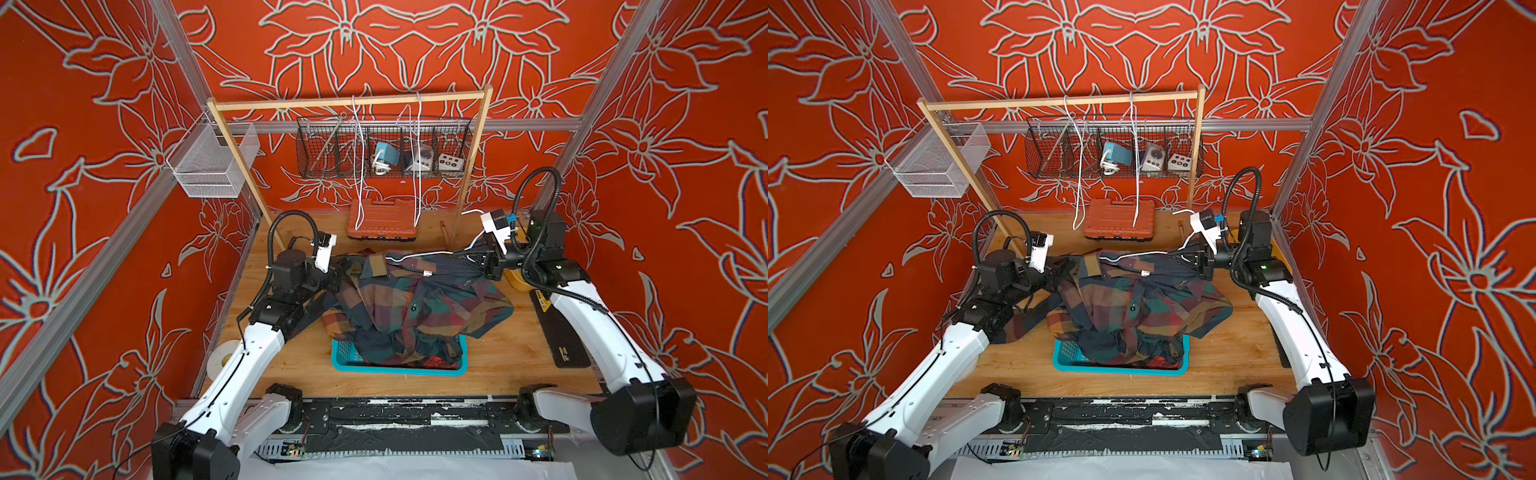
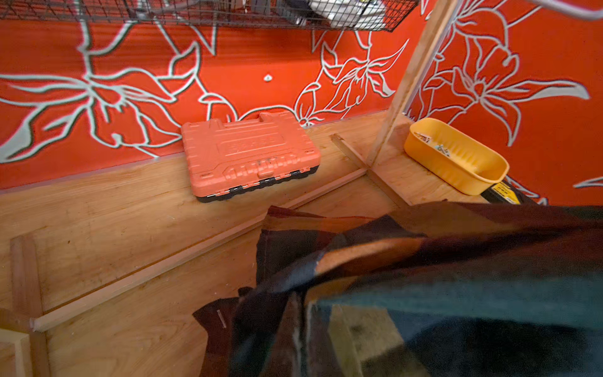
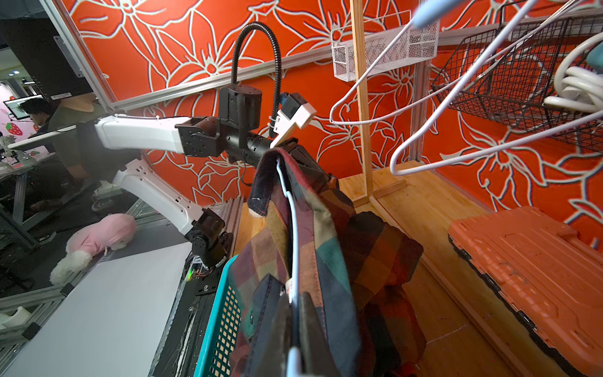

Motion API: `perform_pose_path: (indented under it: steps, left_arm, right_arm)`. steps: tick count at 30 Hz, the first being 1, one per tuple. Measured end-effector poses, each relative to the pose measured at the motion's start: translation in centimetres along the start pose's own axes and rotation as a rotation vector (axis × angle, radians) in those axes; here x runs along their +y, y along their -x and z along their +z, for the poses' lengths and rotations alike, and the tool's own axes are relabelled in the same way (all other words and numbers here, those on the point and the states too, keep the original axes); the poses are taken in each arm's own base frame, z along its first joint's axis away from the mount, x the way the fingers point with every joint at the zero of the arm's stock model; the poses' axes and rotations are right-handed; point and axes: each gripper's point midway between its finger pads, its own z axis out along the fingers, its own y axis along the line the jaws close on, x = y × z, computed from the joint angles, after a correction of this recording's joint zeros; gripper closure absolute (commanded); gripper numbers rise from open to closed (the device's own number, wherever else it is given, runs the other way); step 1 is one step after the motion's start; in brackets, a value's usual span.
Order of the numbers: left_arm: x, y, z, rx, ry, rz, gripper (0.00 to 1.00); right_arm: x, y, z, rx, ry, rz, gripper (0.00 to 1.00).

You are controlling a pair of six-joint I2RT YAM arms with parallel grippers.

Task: Remove the clothespins securing long-sleeve shirts to the hanger
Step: Remove the long-sleeve shirt from the hanger.

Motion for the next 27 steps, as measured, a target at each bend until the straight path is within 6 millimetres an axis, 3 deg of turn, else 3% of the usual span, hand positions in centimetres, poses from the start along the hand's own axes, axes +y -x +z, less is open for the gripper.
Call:
perform_pose_path:
  steps: [2, 5, 11, 21, 25, 27]
  left_arm:
    - [-1.4, 0.7, -1.3, -0.050, -0.057, 0.041, 0.54]
    - [-3.3, 1.5, -3.1, -0.136, -0.132, 0.104, 0.38]
    - [-5.2, 2.8, -4.7, -0.220, -0.210, 0.183, 0.35]
    - [-7.9, 2.8, -3.6, -0.208, -0.331, 0.266, 0.37]
    - [-8.5, 2.8, -2.9, -0.200, -0.357, 0.288, 0.42]
    - [-8.7, 2.8, -2.5, -0.192, -0.370, 0.295, 0.51]
  right_arm:
    - [-0.1, 0.3, -0.1, -0.001, -0.002, -0.004, 1.00]
    - [-0.3, 0.9, 0.0, -0.006, 0.019, -0.010, 1.00]
    - [-0.6, 1.0, 0.2, -0.004, 0.076, 0.023, 1.00]
    - [-0.1, 0.8, 0.4, -0.002, 0.107, 0.039, 1.00]
    - [0.3, 0.8, 0.8, -0.001, 0.125, 0.036, 1.00]
    - [0.4, 0.9, 0.9, -0.002, 0.130, 0.032, 1.00]
